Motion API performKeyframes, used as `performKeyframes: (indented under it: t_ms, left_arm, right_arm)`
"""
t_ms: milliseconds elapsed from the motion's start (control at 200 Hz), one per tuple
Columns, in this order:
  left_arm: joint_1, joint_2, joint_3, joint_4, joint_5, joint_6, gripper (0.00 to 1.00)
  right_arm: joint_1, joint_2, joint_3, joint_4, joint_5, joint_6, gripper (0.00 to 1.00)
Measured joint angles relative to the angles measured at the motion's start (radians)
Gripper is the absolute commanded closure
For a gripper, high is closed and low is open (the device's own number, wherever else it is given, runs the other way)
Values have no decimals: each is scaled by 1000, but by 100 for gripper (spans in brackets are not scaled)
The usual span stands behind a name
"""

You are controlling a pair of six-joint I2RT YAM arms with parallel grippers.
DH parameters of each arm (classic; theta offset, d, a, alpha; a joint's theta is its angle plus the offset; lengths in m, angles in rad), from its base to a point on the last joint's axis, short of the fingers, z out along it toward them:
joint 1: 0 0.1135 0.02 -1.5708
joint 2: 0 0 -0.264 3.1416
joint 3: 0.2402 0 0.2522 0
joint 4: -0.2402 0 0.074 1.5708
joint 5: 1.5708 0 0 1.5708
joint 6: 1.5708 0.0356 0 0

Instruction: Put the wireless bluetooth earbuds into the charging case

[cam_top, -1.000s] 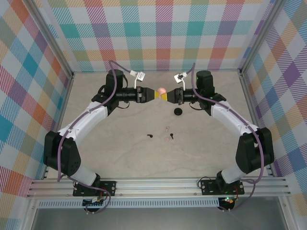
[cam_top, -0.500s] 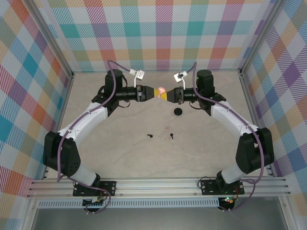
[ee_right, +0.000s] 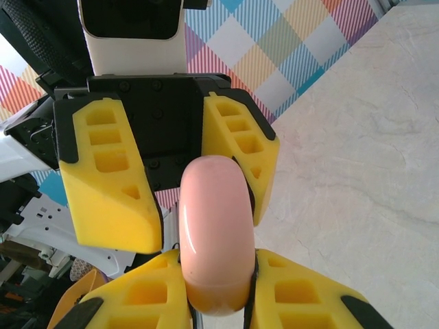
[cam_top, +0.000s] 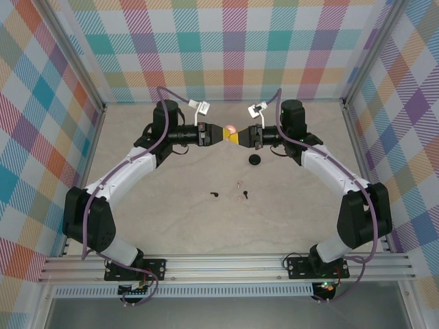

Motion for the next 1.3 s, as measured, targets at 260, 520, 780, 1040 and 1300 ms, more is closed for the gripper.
performKeyframes:
  t_ms: [260,520,780,1040,1300]
  left_arm:
    - [-2,12,0,17,-3,2,84]
    - [-6,12,8,-29,-2,48,89]
    - [-15,12,53,-149,-2,128,89]
    - [-15,13,76,-220,5,176,88]
    - [-14,13,78,-225,23,184,88]
  right_arm:
    - [-8,-1,0,-9,-5,1,86]
    - [-7,-22,0,-88,13,-36,68]
    - [-28,-63,13,-206,47,-126,62]
    - [-51,-63,57,-263,25,-166,63]
    - [-53,-55,75,-287,-27,-178,59]
